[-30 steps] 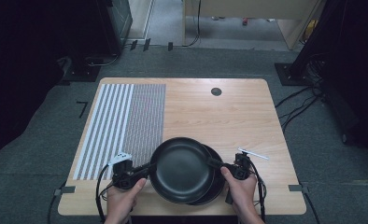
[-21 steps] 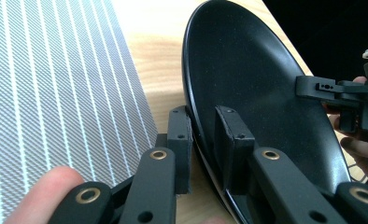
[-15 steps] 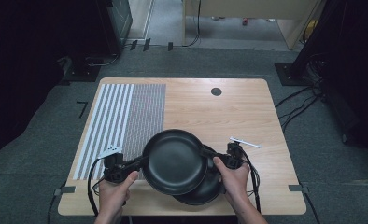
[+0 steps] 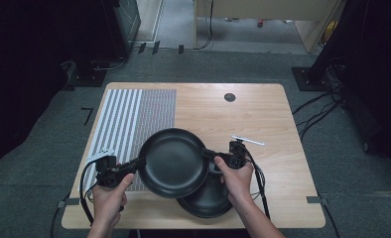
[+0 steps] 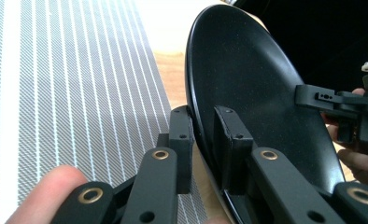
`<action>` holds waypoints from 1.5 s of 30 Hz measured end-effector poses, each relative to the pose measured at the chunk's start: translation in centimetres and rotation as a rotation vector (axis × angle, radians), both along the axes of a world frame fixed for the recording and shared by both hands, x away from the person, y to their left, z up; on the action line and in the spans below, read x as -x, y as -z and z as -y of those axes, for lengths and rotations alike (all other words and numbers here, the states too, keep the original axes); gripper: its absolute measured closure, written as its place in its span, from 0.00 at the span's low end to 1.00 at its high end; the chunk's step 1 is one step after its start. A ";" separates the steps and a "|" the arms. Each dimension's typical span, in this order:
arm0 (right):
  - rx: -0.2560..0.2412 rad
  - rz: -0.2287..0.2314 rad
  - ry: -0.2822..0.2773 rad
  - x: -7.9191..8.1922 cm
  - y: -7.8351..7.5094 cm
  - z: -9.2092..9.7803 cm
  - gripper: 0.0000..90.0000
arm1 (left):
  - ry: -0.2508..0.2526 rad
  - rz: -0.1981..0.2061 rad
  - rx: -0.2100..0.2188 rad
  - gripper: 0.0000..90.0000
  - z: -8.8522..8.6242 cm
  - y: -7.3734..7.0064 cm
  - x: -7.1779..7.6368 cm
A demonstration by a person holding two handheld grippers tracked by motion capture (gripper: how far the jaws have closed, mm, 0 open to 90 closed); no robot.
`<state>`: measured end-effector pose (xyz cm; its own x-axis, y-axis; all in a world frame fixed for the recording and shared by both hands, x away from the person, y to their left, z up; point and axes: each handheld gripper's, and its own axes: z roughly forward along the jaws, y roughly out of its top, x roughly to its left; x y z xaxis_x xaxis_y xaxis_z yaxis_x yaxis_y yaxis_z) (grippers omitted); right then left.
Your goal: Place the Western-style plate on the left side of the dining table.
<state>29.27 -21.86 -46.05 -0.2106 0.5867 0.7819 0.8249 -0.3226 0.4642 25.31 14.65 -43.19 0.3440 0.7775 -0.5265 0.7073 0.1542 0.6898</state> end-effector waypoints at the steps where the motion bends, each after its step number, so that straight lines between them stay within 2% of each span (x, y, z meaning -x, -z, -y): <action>1: 0.002 0.000 -0.001 -0.2 -0.2 -0.2 0.94 | -0.005 -0.001 0.003 0.88 -0.2 0.0 -0.1; 13: 0.031 0.007 -0.038 -2.8 -1.3 -3.2 0.94 | -0.056 -0.011 0.013 0.88 -2.9 -0.2 -1.5; 24: 0.051 -0.007 -0.071 -6.5 -1.5 -7.2 0.94 | -0.111 -0.031 0.025 0.88 -6.1 -0.2 -3.5; 30: 0.072 0.006 -0.088 -8.2 -1.7 -9.2 0.94 | -0.141 -0.043 0.059 0.89 -8.3 0.3 -4.9; 35: 0.081 -0.001 -0.095 -9.4 -1.5 -10.4 0.94 | -0.162 -0.050 0.062 0.89 -9.3 0.6 -5.6; 45: 0.093 -0.030 -0.095 -12.6 0.3 -12.9 0.93 | -0.197 -0.086 0.069 0.90 -11.2 2.1 -8.6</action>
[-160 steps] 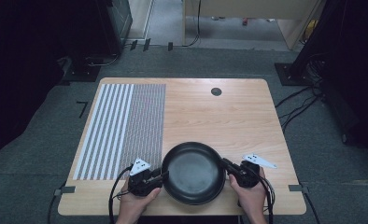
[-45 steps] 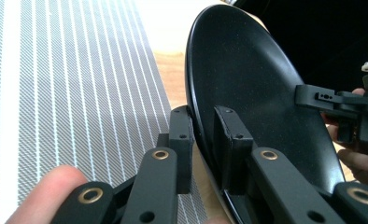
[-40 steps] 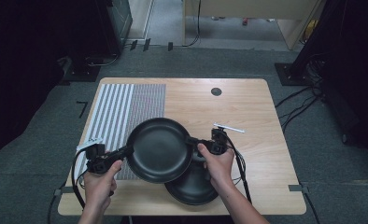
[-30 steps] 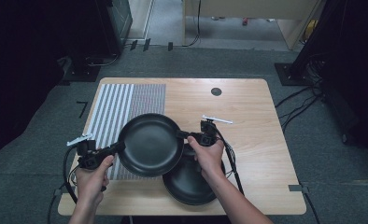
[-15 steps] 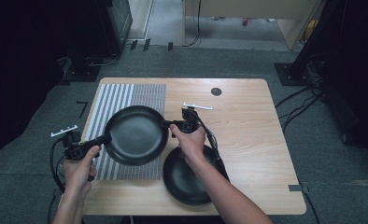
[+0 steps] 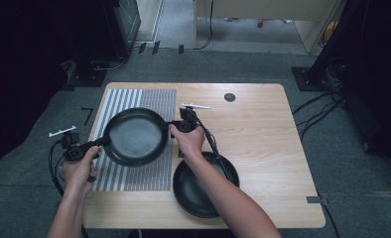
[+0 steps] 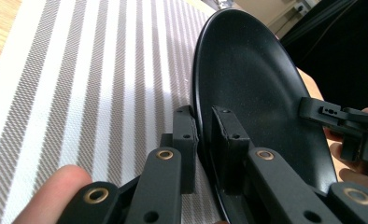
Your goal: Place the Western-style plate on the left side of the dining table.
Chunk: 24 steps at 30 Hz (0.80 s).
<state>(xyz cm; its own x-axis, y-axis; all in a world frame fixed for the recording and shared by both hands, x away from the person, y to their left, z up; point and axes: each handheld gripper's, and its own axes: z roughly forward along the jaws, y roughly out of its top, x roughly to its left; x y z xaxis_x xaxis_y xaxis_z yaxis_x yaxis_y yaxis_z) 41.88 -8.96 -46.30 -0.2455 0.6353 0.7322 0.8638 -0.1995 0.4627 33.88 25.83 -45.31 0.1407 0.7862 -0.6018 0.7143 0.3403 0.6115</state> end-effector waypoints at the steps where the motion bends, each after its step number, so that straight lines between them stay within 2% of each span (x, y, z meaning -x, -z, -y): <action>1: 0.002 -0.003 0.003 -0.3 0.2 -0.2 0.93 | -0.002 -0.004 -0.002 0.90 -0.1 0.1 -0.3; 8: 0.014 -0.031 0.019 -2.1 1.6 -1.3 0.92 | -0.018 -0.042 0.001 0.90 -0.9 1.6 -2.4; 17: 0.058 -0.037 0.044 -3.7 2.8 -2.5 0.92 | -0.032 -0.080 0.018 0.90 -1.7 3.5 -4.7; 24: 0.063 -0.052 0.059 -4.8 3.8 -2.5 0.92 | -0.040 -0.093 0.006 0.90 -1.5 4.1 -5.9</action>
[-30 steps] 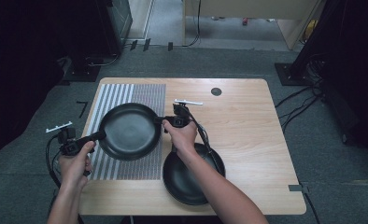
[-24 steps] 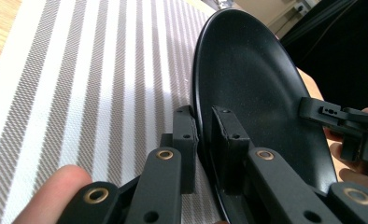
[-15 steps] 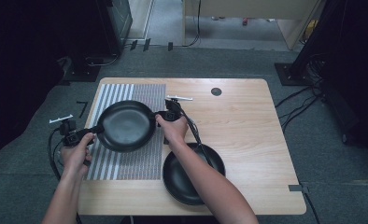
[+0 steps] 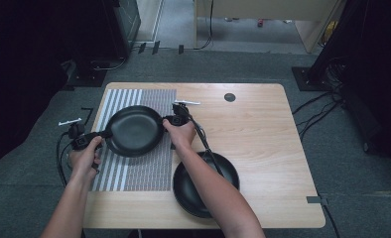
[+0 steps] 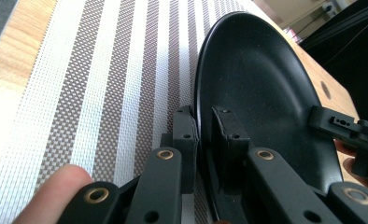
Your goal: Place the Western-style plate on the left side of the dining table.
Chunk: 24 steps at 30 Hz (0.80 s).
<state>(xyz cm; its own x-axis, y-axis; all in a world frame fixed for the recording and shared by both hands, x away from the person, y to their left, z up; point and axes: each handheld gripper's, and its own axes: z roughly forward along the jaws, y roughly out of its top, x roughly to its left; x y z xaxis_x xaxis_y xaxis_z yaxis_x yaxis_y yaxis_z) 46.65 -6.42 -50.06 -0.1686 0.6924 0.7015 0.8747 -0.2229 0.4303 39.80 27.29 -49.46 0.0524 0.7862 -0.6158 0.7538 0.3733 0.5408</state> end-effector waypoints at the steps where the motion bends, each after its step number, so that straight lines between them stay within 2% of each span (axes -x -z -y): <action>1: 0.006 -0.002 0.006 -0.3 0.2 0.0 0.92 | -0.010 -0.002 0.002 0.90 0.1 0.3 -0.3; 9: 0.037 -0.008 0.011 -0.8 0.8 0.1 0.92 | -0.010 -0.020 0.002 0.90 0.4 1.3 -0.9; 16: 0.037 -0.010 0.013 -1.0 1.0 -0.2 0.92 | -0.018 -0.029 -0.007 0.89 0.3 1.6 -1.1; 24: 0.044 -0.007 0.020 -1.1 1.5 -0.2 0.92 | -0.017 -0.025 -0.065 0.86 0.8 1.6 -1.2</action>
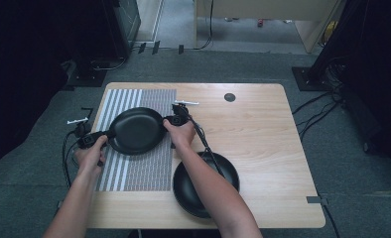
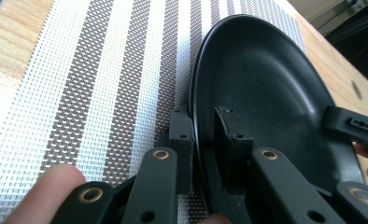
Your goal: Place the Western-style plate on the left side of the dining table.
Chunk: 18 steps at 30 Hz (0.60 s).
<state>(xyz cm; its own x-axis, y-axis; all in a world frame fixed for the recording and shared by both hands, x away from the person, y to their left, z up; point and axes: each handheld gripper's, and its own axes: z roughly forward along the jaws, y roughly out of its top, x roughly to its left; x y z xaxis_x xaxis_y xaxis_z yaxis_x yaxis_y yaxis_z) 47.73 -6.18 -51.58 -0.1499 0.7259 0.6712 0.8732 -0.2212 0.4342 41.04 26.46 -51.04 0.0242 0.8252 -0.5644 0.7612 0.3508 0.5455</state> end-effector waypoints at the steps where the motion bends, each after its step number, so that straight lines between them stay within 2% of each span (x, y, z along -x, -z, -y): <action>1: 0.007 0.009 -0.006 0.0 0.0 0.0 0.92 | 0.008 0.008 -0.046 0.85 0.4 -0.2 0.0; 3: 0.021 0.023 -0.010 0.1 -0.1 -0.2 0.91 | 0.017 0.015 -0.100 0.83 0.8 -0.4 0.0; 4: 0.021 0.023 -0.010 0.1 -0.1 -0.2 0.91 | 0.017 0.015 -0.100 0.82 0.8 -0.4 0.0; 6: 0.051 0.051 -0.016 0.2 -0.2 -0.4 0.90 | 0.023 0.018 -0.165 0.81 1.3 -0.7 0.0; 7: 0.080 0.072 -0.021 0.4 -0.3 -0.6 0.89 | 0.022 0.029 -0.227 0.79 1.8 -1.0 0.1; 8: 0.080 0.072 -0.021 0.4 -0.3 -0.6 0.89 | 0.022 0.029 -0.227 0.77 1.8 -1.0 0.1; 9: 0.099 0.088 -0.025 0.5 -0.3 -0.7 0.88 | 0.022 0.050 -0.264 0.77 2.0 -1.2 0.3; 10: 0.168 0.127 -0.013 0.9 -0.8 -1.0 0.82 | 0.024 0.066 -0.269 0.70 2.1 -1.3 0.4; 11: 0.213 0.168 -0.009 1.2 -1.3 -1.2 0.79 | 0.018 0.101 -0.274 0.68 2.0 -1.8 0.7; 12: 0.231 0.186 -0.009 1.3 -1.6 -1.2 0.76 | 0.013 0.118 -0.279 0.65 2.0 -2.1 0.8; 15: 0.267 0.247 0.002 1.8 -2.6 -1.3 0.68 | -0.012 0.153 -0.300 0.54 1.8 -3.0 1.2; 17: 0.261 0.283 0.008 2.1 -3.3 -1.1 0.67 | -0.016 0.173 -0.314 0.48 1.8 -3.6 1.5; 18: 0.261 0.283 0.008 2.1 -3.3 -1.1 0.67 | -0.016 0.173 -0.314 0.46 1.8 -3.6 1.5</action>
<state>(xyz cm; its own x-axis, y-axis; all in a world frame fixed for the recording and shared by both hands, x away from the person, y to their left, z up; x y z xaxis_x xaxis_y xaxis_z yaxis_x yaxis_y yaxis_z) 45.64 -5.11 -48.26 -0.2959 0.8692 0.3962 0.7096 -0.0777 0.7003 39.51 24.64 -47.48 0.0832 0.9587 -0.2721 0.6439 0.1567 0.7489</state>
